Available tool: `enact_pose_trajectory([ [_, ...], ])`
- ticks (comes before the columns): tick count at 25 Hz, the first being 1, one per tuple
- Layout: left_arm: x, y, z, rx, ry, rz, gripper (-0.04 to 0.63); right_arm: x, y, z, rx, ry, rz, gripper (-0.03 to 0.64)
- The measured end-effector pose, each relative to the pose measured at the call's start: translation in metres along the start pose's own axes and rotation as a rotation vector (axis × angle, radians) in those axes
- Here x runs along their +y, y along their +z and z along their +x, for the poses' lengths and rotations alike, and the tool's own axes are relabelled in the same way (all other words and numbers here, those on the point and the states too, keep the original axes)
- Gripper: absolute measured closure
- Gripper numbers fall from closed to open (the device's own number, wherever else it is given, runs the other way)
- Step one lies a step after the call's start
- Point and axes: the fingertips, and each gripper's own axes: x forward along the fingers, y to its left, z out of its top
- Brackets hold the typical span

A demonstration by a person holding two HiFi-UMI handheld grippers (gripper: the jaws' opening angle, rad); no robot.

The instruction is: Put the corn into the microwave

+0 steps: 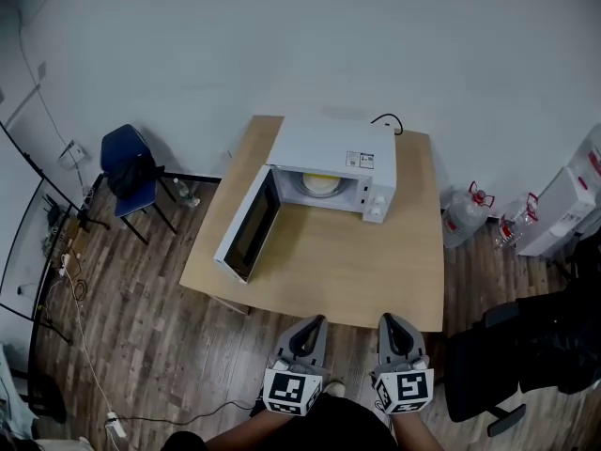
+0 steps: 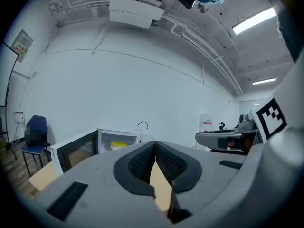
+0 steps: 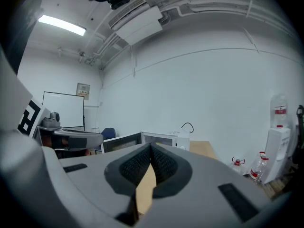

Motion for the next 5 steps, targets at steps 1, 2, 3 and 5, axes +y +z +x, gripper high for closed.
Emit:
enact_pose_trajectory([
  [1, -0.001, -0.001, -0.004, 0.002, 0.002, -0.004, 0.580, 0.000, -0.001, -0.005, 0.001, -0.004, 0.004, 0.557],
  [2, -0.003, -0.002, -0.007, 0.003, 0.004, -0.005, 0.580, 0.000, -0.002, -0.009, 0.002, -0.006, 0.008, 0.557],
  [3, -0.004, -0.002, -0.010, 0.004, 0.008, -0.002, 0.580, 0.000, -0.002, -0.013, 0.004, -0.007, 0.010, 0.557],
  [5, -0.006, 0.000, -0.015, 0.003, 0.016, 0.008, 0.580, 0.001, -0.002, -0.021, 0.005, -0.006, 0.010, 0.557],
])
